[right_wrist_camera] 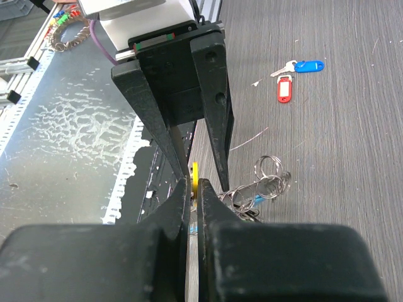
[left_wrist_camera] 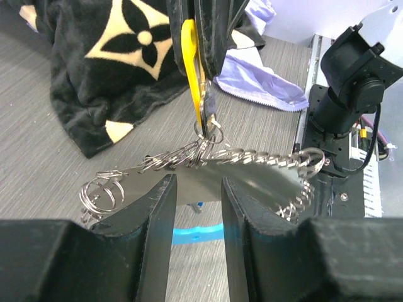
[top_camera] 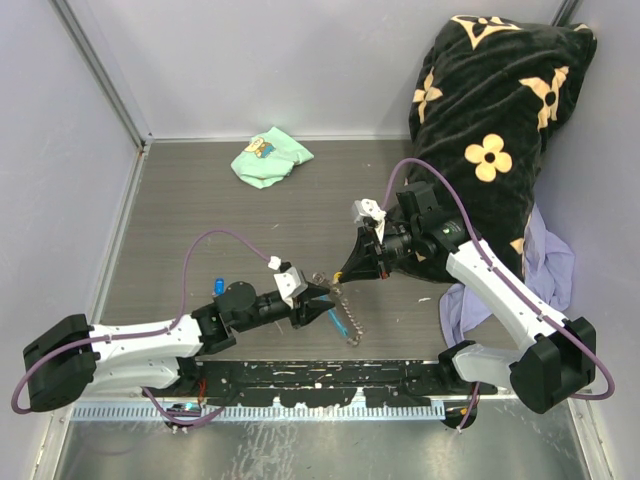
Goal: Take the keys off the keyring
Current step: Remove the key from the keyring.
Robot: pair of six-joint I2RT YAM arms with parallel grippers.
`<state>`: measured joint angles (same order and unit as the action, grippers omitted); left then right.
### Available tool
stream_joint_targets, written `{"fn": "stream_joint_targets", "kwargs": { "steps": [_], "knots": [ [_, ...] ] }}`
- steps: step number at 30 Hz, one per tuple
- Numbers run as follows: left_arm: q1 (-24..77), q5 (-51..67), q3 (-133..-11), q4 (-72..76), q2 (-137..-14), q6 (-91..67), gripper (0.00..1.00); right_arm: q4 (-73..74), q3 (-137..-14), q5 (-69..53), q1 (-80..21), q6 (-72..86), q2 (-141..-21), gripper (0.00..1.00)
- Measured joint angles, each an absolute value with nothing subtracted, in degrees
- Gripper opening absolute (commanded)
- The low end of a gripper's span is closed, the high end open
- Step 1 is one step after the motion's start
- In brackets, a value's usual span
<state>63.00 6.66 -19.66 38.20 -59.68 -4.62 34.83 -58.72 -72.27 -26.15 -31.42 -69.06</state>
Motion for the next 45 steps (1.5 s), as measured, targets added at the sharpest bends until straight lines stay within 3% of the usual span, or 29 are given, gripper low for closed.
{"fn": "stream_joint_targets", "kwargs": {
  "steps": [11, 45],
  "knots": [
    [63.51, 6.26, -19.77, 40.01, -59.68, -4.93, 0.29, 34.83, -58.72, -72.27, -26.13, -31.42, -69.06, 0.01],
    [64.03, 6.48, -21.47, 38.68, -58.85, -2.02, 0.28, 35.03, -58.72, -72.29, -26.13, -31.64, -69.06, 0.01]
  ]
}}
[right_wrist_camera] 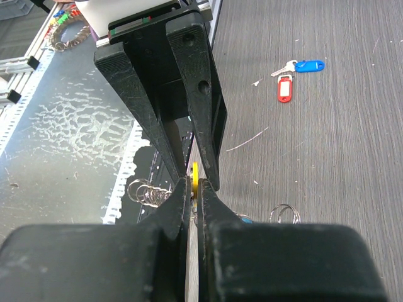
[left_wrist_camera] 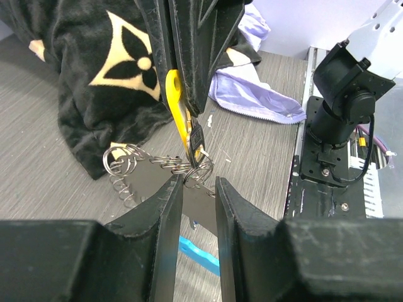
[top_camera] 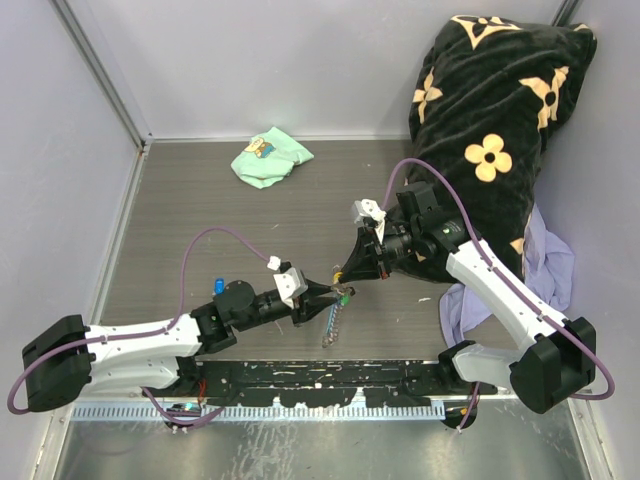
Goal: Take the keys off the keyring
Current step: Remove the key from the keyring.
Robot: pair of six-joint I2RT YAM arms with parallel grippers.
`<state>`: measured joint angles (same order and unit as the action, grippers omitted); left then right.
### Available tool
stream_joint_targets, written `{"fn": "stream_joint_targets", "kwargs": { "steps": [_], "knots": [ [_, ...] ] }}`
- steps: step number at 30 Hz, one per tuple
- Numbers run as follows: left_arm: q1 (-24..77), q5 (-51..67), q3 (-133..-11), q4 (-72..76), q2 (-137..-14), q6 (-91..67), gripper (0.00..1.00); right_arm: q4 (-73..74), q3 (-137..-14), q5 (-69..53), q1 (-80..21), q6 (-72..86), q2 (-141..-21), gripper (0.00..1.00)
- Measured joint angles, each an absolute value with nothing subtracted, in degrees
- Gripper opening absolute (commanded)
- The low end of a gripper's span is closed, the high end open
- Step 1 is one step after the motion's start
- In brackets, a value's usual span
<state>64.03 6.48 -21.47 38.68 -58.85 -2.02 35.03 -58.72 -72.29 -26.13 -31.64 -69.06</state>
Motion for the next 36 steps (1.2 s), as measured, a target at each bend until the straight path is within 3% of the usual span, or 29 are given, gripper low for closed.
{"fn": "stream_joint_targets", "kwargs": {
  "steps": [33, 36],
  "knots": [
    [64.03, 7.38, -22.50, 38.76, -61.30, -0.75, 0.23, 35.27, -58.72, -72.31, -26.13, -32.16, -69.06, 0.01],
    [64.03, 7.40, -22.50, 38.74, -61.65, -0.73, 0.17, 35.27, -58.72, -72.31, -26.13, -32.32, -69.06, 0.01]
  ]
}}
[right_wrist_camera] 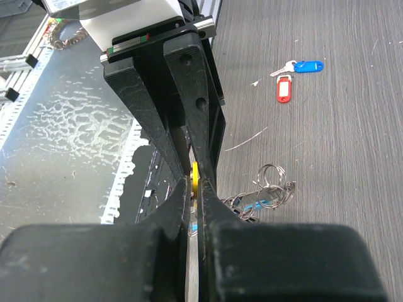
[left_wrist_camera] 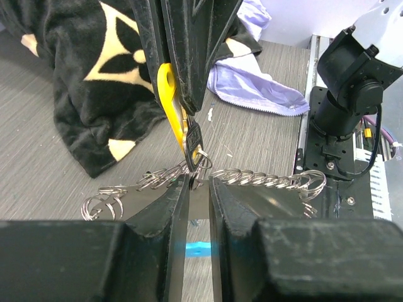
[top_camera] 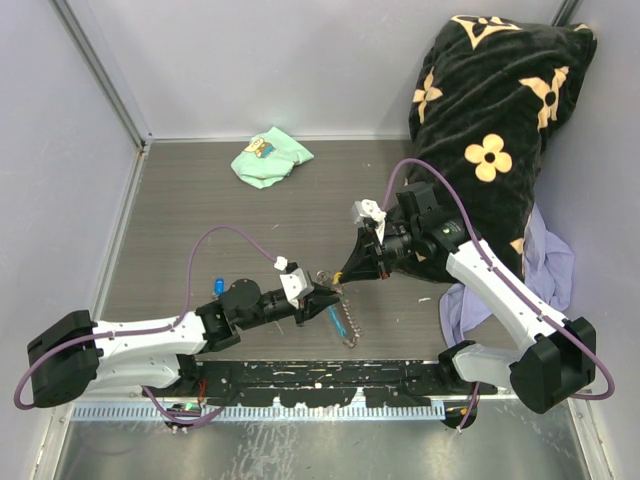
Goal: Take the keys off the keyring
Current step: Remove the key from the keyring.
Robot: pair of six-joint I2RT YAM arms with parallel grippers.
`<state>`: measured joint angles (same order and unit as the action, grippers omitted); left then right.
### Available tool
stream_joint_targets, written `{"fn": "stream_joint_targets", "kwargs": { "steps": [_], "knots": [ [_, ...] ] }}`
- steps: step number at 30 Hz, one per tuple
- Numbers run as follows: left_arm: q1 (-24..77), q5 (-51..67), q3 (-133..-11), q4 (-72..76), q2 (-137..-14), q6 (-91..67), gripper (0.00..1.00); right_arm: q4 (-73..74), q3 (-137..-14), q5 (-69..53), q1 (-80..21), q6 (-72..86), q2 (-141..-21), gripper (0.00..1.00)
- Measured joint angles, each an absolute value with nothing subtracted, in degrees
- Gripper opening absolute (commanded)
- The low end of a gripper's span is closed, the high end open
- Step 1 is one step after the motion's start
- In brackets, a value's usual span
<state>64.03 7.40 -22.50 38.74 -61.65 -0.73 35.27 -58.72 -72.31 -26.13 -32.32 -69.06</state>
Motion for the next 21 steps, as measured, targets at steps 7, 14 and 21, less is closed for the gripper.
{"fn": "stream_joint_targets", "kwargs": {
  "steps": [7, 14, 21],
  "knots": [
    [64.03, 7.44, -22.57, 38.74, -61.69, -0.62, 0.13, 35.42, -58.72, -72.31, -26.13, -32.47, -69.06, 0.01],
    [64.03, 7.49, -22.65, 38.72, -61.69, -0.71, 0.00, 35.55, -58.72, -72.31, -26.13, -32.51, -69.06, 0.01],
    [64.03, 7.38, -22.70, 38.68, -61.67, -0.73, 0.00, 35.66, -58.72, -72.31, -26.13, -32.86, -69.06, 0.01]
  ]
}}
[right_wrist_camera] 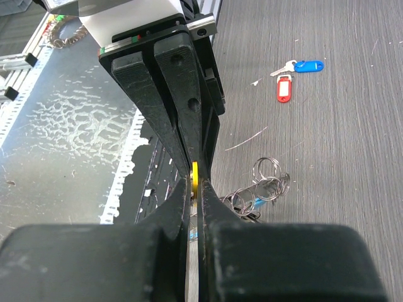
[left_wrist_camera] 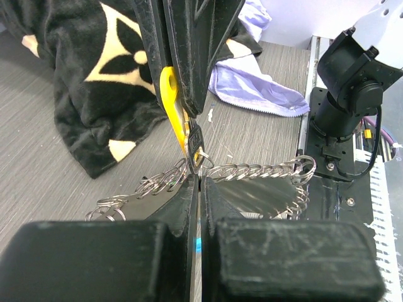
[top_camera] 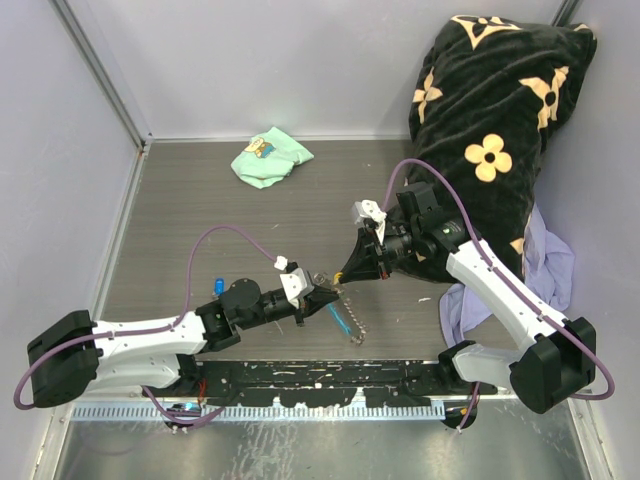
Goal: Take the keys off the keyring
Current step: Remove the key from the keyring.
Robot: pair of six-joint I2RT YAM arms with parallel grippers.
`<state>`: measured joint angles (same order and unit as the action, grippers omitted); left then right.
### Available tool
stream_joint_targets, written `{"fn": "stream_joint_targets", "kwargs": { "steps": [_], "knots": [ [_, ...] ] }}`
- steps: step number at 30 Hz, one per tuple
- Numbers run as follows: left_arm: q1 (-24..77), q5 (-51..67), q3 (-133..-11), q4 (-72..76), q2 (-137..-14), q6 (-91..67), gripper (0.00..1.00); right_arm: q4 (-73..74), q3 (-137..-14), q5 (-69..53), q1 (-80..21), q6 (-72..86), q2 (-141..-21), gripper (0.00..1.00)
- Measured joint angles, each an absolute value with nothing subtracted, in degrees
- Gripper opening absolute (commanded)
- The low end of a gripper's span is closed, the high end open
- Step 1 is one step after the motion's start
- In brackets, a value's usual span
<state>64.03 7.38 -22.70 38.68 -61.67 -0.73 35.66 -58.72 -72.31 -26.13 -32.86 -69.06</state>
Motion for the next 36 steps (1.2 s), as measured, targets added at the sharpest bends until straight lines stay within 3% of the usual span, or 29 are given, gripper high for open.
{"fn": "stream_joint_targets", "kwargs": {
  "steps": [36],
  "knots": [
    [64.03, 2.22, -20.18, 37.47, -56.21, -2.37, 0.00, 46.41, -61.30, -67.99, -25.80, -47.24, -71.05, 0.01]
  ]
}}
